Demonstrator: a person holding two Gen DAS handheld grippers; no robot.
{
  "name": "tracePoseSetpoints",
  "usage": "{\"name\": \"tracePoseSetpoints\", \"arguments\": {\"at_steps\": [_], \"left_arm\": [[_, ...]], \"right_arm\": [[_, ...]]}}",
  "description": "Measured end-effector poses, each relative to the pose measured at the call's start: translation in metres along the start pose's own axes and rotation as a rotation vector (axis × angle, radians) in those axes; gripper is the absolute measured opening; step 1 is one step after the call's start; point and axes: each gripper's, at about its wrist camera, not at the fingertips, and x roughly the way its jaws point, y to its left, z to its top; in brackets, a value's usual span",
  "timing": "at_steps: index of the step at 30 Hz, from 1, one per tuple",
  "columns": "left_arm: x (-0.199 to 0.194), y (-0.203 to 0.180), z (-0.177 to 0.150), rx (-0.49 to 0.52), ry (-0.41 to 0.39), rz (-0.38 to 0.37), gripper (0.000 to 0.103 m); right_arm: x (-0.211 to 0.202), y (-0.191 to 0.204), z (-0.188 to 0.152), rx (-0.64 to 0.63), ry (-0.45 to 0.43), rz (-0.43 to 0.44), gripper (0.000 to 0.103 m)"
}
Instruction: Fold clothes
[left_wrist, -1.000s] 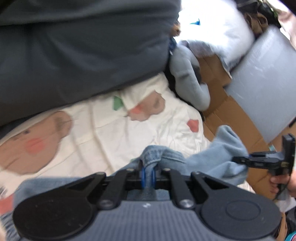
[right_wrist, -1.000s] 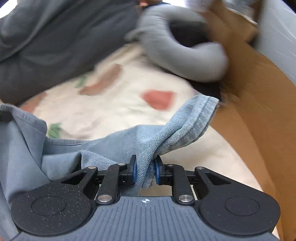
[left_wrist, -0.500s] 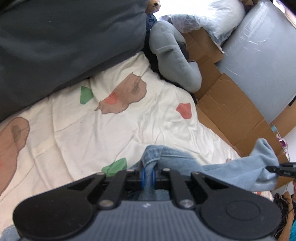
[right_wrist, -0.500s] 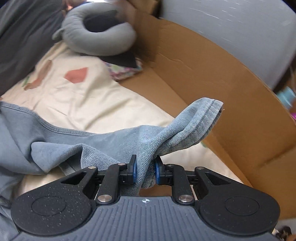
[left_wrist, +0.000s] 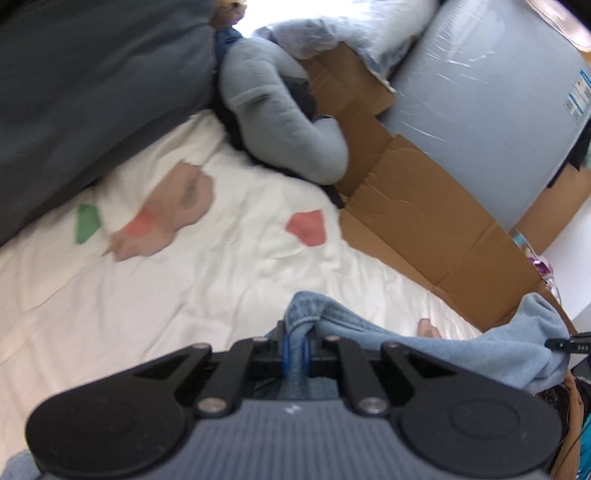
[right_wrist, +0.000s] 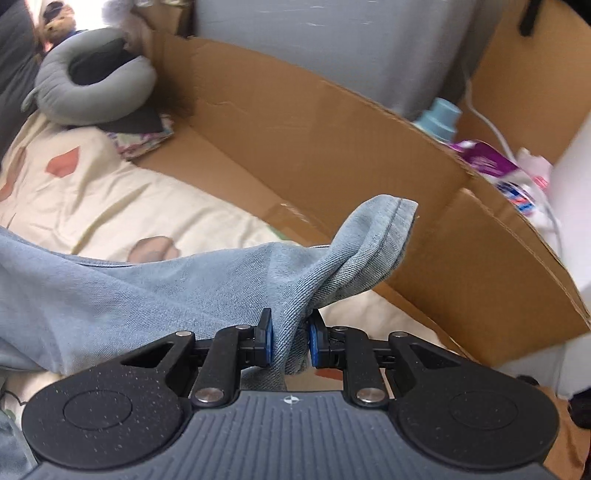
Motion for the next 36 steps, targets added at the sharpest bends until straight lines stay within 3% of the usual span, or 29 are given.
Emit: {"name": "tracePoseSetpoints", "arguments": {"at_steps": [13, 17, 20, 23, 25, 27, 30, 36], "left_arm": [[0.059, -0.065, 0.011, 0.107, 0.027, -0.106, 0.007], [0.077, -0.074, 0.005, 0.102, 0.08, -0.117, 0.008], [0.087, -0.078, 0.0, 0.088, 0.117, -0.122, 0.016], [0.08, -0.074, -0.005, 0.058, 0.127, -0.105, 0.021], [0.071, -0.071, -0.007, 0.046, 0.128, -0.089, 0.036], [0.059, -0.066, -0.009, 0.027, 0.122, -0.08, 0.045], [0.041, -0.056, -0.01, 0.014, 0.119, -0.069, 0.045], [-0.006, -0.022, -0.011, -0.029, 0.09, -0.068, 0.049]], "right_arm": [[-0.011, -0.053, -0.031, 0.112, 0.059, -0.147, 0.018], [-0.008, -0.062, -0.049, 0.122, 0.097, -0.185, 0.018], [0.005, -0.068, -0.064, 0.141, 0.173, -0.206, 0.02], [0.023, -0.074, -0.078, 0.192, 0.284, -0.233, 0.031], [0.029, -0.07, -0.08, 0.18, 0.315, -0.258, 0.036], [0.029, -0.061, -0.072, 0.165, 0.307, -0.253, 0.038], [0.03, -0.041, -0.05, 0.148, 0.272, -0.227, 0.043], [0.031, 0.025, 0.005, 0.058, 0.211, -0.107, 0.043]]}}
